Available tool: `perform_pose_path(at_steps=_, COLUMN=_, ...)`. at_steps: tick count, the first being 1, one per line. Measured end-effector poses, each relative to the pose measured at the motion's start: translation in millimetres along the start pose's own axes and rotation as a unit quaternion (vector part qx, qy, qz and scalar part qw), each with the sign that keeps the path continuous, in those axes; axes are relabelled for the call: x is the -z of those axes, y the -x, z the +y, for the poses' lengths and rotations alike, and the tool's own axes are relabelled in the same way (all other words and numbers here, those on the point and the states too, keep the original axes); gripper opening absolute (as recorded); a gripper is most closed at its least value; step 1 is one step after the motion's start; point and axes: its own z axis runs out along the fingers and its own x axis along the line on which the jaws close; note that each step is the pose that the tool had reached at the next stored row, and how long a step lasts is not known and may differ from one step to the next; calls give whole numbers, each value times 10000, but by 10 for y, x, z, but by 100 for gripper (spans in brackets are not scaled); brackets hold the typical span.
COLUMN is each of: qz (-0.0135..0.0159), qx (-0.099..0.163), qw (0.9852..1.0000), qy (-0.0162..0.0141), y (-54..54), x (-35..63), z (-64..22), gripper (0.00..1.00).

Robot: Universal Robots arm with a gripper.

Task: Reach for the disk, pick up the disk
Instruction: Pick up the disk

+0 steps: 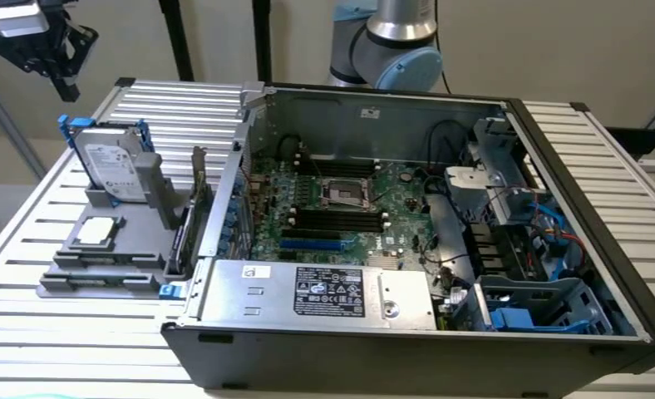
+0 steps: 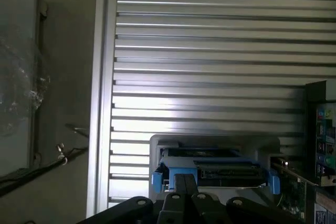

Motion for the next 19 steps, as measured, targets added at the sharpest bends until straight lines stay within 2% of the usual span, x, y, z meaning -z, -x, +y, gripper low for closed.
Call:
perform_pose_path(at_steps=2, qz=0, qx=24, qw=10000, qy=0, y=0, x=0, z=0, gripper=11)
perform_pose_path(at_steps=5, qz=10, qx=289, qw=9996, qy=0, y=-1, x=0, z=1, gripper=11)
perform_pose_path(at_steps=10, qz=26, qx=741, qw=9972, qy=0, y=-1, x=0, z=1, gripper=11)
perform_pose_path(at_steps=15, qz=43, qx=1197, qw=9928, qy=0, y=-1, x=0, z=0, gripper=11)
perform_pose_path(at_steps=19, qz=57, qx=1561, qw=9877, qy=0, y=-1, x=0, z=1, gripper=11)
